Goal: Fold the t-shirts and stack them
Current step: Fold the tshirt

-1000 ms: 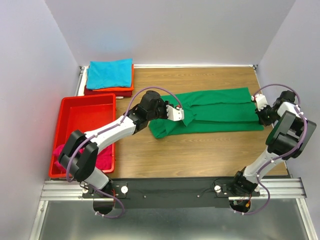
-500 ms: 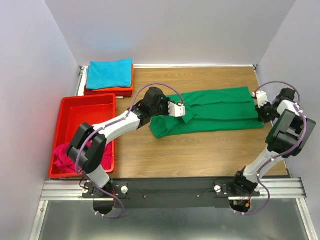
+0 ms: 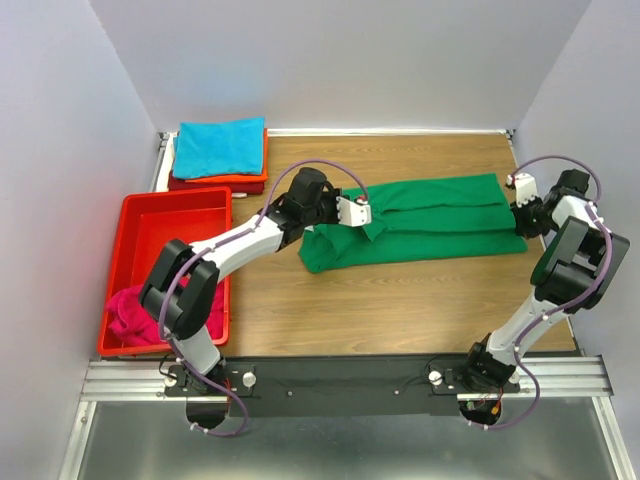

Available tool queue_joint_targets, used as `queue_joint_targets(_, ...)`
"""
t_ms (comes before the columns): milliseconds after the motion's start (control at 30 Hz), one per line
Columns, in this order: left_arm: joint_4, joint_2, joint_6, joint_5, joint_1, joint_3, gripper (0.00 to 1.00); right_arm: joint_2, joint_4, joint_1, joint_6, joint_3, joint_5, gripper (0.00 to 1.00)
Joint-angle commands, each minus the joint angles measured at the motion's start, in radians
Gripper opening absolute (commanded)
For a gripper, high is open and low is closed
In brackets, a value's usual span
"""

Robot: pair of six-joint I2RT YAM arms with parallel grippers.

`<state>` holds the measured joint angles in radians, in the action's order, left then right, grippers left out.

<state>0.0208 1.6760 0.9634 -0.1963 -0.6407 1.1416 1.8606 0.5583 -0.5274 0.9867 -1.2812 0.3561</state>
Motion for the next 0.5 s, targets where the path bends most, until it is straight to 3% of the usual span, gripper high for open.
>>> queue_joint_targets(0,0.001,0.031,0.020,0.017,0.015,0.046,0.00,0.019,-0.066,0.003,-0.094,-0.030,-0.006,0.13)
queue_joint_targets(100,-0.013,0.068,0.024,0.017,0.018,0.078,0.00,-0.004,-0.176,0.003,-0.187,0.008,-0.035,0.44)
queue_joint_targets(200,-0.019,0.091,0.034,0.021,0.016,0.110,0.00,-0.049,-0.247,0.003,-0.276,0.049,-0.060,0.56)
queue_joint_targets(233,-0.019,0.103,0.035,0.024,0.018,0.118,0.00,-0.061,-0.314,0.003,-0.311,0.068,-0.075,0.76)
queue_joint_targets(333,-0.019,0.126,0.047,0.037,0.019,0.145,0.00,-0.112,-0.340,0.003,-0.356,0.112,-0.046,0.82)
queue_joint_targets(467,-0.041,0.162,0.055,0.055,0.026,0.188,0.00,-0.176,-0.344,0.003,-0.390,0.183,0.039,0.82)
